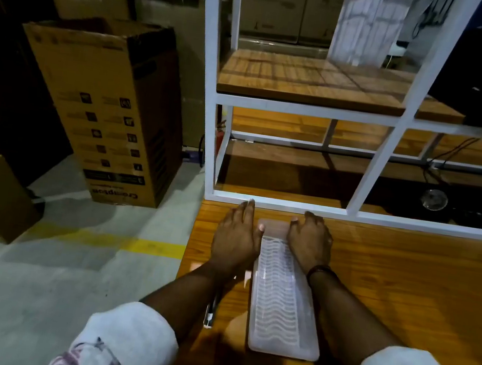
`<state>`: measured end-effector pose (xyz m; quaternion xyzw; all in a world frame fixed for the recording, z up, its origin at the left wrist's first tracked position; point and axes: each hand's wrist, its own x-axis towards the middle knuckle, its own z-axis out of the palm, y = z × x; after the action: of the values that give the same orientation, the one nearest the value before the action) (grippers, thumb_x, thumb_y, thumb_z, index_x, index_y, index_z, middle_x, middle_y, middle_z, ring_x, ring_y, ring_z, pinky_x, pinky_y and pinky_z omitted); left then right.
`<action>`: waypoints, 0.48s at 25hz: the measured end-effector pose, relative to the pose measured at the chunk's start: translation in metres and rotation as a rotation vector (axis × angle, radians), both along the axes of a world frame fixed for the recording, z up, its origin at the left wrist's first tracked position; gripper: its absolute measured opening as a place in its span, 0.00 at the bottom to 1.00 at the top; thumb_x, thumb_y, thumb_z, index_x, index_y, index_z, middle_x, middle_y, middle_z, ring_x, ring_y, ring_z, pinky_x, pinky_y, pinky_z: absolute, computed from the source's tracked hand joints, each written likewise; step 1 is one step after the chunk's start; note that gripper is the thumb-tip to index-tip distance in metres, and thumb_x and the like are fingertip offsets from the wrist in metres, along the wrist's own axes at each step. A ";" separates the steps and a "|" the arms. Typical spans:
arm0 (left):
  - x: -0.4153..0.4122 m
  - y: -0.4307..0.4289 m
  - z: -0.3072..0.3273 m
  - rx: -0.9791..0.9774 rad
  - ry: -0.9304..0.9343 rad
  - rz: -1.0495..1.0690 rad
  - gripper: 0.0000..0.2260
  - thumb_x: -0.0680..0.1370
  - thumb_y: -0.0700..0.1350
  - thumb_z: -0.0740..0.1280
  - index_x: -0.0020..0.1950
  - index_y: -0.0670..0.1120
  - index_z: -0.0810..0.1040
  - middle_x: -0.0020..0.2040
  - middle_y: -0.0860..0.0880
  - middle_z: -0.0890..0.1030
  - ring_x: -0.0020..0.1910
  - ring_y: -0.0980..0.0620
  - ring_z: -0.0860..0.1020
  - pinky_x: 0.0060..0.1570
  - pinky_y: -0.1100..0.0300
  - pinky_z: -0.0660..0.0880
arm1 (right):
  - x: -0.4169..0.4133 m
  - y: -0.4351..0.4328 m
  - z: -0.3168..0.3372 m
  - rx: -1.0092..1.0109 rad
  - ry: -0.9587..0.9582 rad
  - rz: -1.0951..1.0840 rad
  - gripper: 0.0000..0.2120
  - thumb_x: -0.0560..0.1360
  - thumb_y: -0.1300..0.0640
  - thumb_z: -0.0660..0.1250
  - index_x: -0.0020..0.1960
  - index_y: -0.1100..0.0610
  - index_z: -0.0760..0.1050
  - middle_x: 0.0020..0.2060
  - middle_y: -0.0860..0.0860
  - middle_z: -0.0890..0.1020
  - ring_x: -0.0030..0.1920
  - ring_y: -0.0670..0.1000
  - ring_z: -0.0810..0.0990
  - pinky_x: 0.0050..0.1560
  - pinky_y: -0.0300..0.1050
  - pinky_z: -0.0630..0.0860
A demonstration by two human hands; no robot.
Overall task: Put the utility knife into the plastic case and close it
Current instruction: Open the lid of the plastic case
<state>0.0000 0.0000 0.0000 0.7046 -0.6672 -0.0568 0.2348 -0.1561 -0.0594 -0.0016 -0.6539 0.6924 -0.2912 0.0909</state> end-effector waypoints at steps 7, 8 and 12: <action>-0.013 -0.012 -0.009 0.103 0.244 0.042 0.23 0.86 0.59 0.54 0.75 0.47 0.71 0.66 0.43 0.81 0.62 0.42 0.81 0.57 0.48 0.79 | -0.006 -0.007 -0.007 0.240 -0.227 -0.145 0.24 0.80 0.43 0.56 0.60 0.61 0.77 0.57 0.62 0.81 0.55 0.66 0.80 0.58 0.58 0.77; -0.013 -0.015 -0.008 0.119 0.310 0.066 0.22 0.85 0.59 0.55 0.72 0.47 0.74 0.63 0.44 0.83 0.60 0.43 0.82 0.54 0.49 0.80 | -0.006 -0.007 -0.007 0.234 -0.233 -0.133 0.24 0.80 0.44 0.56 0.59 0.62 0.77 0.56 0.63 0.81 0.55 0.66 0.80 0.58 0.57 0.77; -0.018 -0.027 -0.016 0.166 0.580 0.166 0.17 0.84 0.56 0.60 0.64 0.46 0.79 0.59 0.44 0.85 0.58 0.42 0.82 0.47 0.56 0.73 | -0.006 -0.011 -0.012 0.183 -0.231 -0.118 0.23 0.81 0.46 0.57 0.58 0.65 0.77 0.56 0.65 0.81 0.55 0.67 0.80 0.57 0.56 0.76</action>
<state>-0.0179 -0.0267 -0.0162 0.7277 -0.5059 -0.2902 0.3609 -0.1619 -0.0704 -0.0135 -0.5633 0.7381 -0.3048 0.2120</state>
